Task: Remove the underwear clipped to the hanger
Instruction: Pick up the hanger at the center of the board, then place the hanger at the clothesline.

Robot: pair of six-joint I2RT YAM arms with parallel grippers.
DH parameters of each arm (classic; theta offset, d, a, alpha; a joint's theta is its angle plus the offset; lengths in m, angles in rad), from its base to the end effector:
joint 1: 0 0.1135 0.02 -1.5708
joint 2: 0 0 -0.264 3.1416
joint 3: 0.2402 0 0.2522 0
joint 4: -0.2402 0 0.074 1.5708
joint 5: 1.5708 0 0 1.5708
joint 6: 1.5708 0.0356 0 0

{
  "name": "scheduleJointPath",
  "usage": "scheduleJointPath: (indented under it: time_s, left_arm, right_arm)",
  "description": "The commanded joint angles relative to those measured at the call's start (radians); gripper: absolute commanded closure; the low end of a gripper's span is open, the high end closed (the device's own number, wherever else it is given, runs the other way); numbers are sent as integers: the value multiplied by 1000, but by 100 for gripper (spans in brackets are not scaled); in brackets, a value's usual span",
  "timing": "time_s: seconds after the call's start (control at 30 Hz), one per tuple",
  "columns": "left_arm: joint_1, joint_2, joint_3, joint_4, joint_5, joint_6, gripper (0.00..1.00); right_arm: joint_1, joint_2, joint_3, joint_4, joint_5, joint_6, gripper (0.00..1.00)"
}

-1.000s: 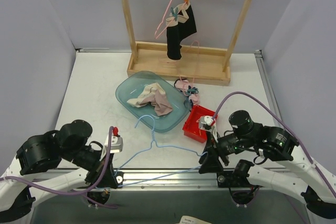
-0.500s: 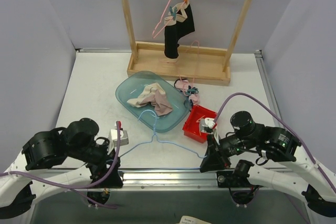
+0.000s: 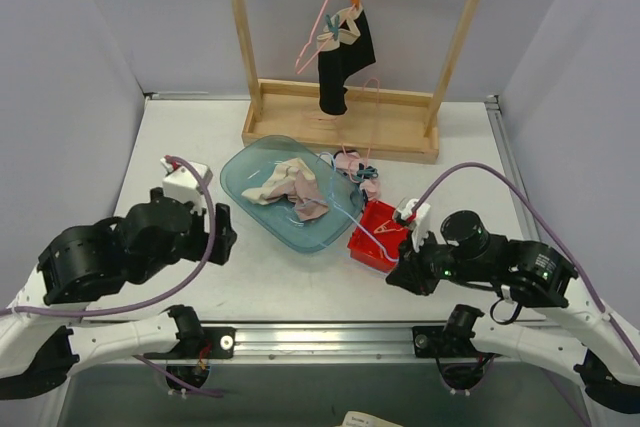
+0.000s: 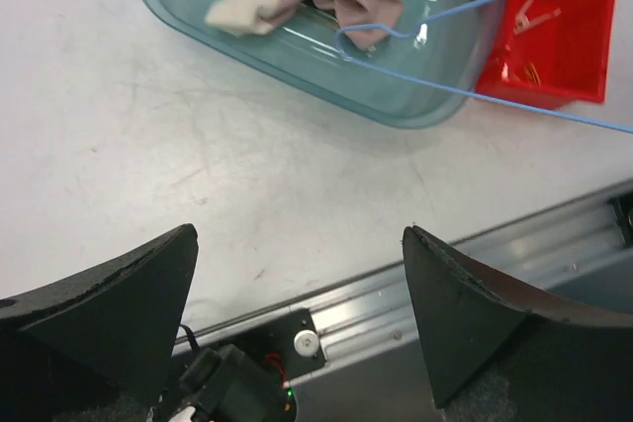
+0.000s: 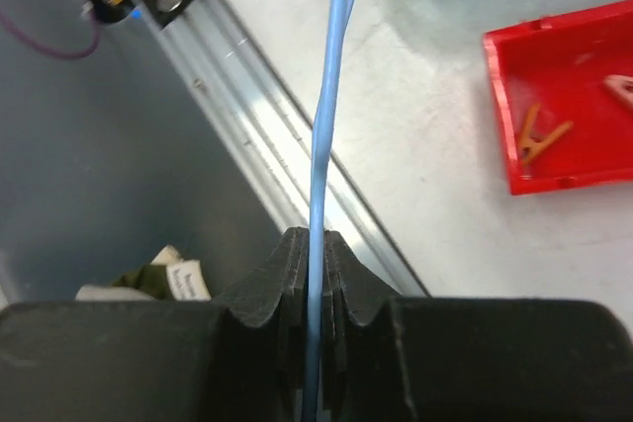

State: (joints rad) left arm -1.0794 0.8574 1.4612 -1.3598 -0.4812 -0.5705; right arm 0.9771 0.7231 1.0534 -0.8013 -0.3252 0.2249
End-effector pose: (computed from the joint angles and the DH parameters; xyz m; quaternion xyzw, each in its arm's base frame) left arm 0.0578 -0.0730 0.4292 0.1331 0.8868 -0.1342 0.4218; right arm 0.0635 0.1144 0.3755 -0.3877 0.7515 0.4055 0.3473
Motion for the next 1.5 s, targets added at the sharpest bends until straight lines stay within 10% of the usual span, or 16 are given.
scheduleJointPath:
  time_s: [0.0,0.4,0.73,0.97,1.47]
  left_arm:
    - [-4,-43,39,40,-258,-36,6]
    - [-5,-87,-64,321,-315,21,6]
    - [-2,-75,-133,386,-269,24,6]
    - [1,-121,-189,425,-257,27,6]
    - [6,-166,-243,482,-227,40,6]
  right_arm:
    - [3,-5,60,23,205,37,100]
    - [1,-143,178,120,954,166,100]
    - [-5,215,321,388,1190,-2,100]
    - [-440,469,557,453,661,-18,100]
    - [-791,814,872,473,129,-9,100]
